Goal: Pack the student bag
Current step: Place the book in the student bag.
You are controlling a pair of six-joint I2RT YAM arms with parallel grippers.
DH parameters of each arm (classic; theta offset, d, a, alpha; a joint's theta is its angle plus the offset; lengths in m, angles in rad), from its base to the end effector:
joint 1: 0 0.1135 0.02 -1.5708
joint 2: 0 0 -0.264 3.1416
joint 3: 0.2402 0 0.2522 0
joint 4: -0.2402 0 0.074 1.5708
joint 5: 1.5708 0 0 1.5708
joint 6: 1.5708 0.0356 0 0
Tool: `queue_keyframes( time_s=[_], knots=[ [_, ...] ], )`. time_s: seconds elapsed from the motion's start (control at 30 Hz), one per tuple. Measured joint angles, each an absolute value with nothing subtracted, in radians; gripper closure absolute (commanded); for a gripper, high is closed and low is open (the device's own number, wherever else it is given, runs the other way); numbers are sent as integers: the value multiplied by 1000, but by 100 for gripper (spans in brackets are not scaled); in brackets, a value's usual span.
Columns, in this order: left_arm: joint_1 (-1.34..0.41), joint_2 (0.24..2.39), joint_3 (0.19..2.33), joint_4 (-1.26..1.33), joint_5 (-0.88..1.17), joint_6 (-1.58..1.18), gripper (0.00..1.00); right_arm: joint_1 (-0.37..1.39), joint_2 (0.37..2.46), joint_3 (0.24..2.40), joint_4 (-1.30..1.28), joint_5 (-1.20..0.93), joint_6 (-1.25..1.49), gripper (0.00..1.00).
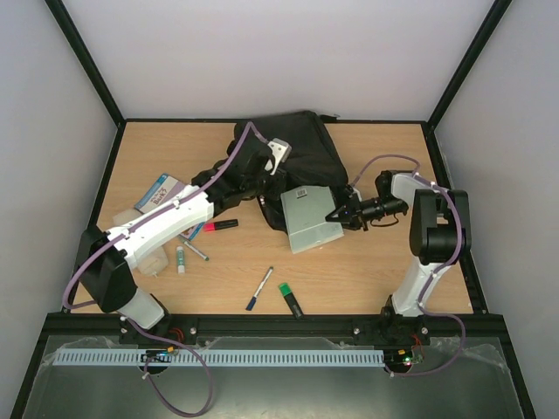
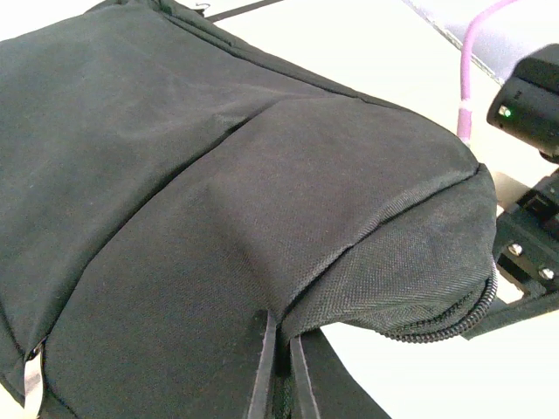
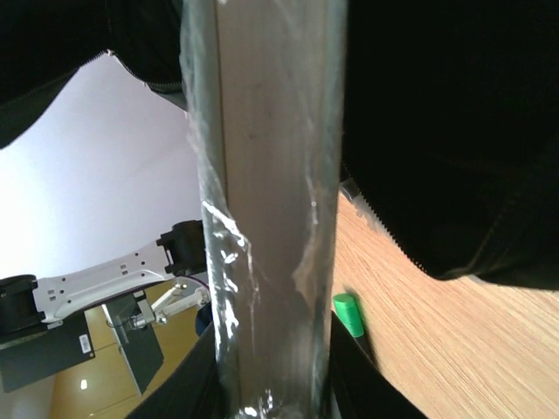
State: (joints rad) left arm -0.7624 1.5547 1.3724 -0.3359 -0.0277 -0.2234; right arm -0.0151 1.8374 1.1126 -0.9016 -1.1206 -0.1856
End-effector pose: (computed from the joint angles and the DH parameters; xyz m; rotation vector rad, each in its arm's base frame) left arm 0.2630 -0.2498 0.3378 0.5531 2.0669 -0.5620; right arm 0.3082 0.0274 0.1613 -0.1769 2.6053 1.6370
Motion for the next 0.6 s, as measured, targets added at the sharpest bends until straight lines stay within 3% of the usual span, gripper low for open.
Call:
queue_keyframes(
  time_s=[0.37, 0.6],
  knots=[
    [-759, 1538, 1336, -297, 20, -134, 97, -2, 1820, 1101, -744, -1189, 4, 99],
    [-757, 1467, 1298, -267, 18, -71, 98, 8, 1816, 1136, -900, -1336, -222, 99]
  ],
)
